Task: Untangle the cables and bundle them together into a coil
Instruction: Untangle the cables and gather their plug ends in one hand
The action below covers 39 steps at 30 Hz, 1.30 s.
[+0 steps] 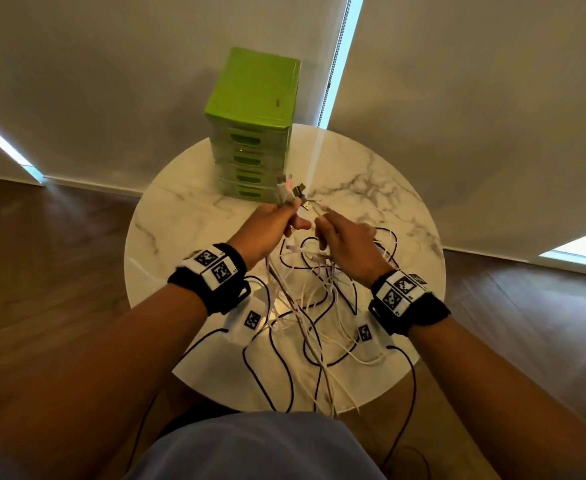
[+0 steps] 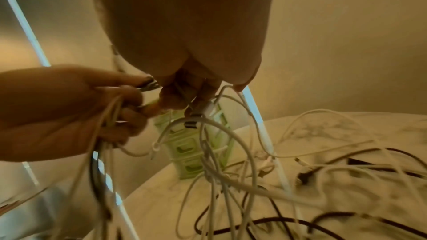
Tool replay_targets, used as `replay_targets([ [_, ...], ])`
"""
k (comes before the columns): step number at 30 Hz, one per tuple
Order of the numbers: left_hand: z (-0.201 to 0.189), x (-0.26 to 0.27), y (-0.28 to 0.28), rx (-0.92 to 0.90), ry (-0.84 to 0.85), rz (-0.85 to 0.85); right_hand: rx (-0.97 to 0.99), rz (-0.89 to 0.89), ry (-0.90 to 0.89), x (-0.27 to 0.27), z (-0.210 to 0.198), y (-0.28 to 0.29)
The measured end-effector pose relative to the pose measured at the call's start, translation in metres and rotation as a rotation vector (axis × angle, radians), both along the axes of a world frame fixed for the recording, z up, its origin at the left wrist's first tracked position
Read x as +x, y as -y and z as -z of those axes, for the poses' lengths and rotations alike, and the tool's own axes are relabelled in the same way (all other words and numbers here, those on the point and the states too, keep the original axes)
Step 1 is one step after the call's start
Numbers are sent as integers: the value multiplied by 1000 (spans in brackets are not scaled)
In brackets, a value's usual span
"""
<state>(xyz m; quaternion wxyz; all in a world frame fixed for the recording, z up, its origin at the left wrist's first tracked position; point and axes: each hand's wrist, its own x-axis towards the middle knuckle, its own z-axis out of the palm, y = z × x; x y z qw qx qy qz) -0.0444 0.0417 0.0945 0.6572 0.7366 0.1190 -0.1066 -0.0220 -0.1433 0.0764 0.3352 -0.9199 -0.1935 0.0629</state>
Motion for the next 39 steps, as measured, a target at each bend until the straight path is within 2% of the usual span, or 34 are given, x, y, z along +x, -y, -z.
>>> replay_targets([
  [4,0,2,6,-60,7,-82,-72,-31,24,-9,-7,-14],
  [11,-4,-3,14,-114,-9,10,-101,-141,53,-11,4,-14],
  [14,-2,3,17,-210,70,-86,137,-196,-74,-9,7,-16],
  [18,-2,12,14,-318,146,-156,185,-249,-288,-7,7,-8],
  [21,-8,12,6,-464,147,-191,123,-285,-357,-2,18,2],
  [28,-39,30,-42,-550,252,-384,-169,-308,-325,3,60,46],
  [30,-44,31,-50,-521,262,-371,-174,-205,-294,8,65,52],
  [33,-35,23,-45,-254,250,-244,-78,-85,-199,20,54,40],
  [36,-19,8,-29,-15,192,-78,1,-79,-72,24,25,14],
  [39,-6,3,-17,25,45,-14,1,-168,16,17,6,-12],
])
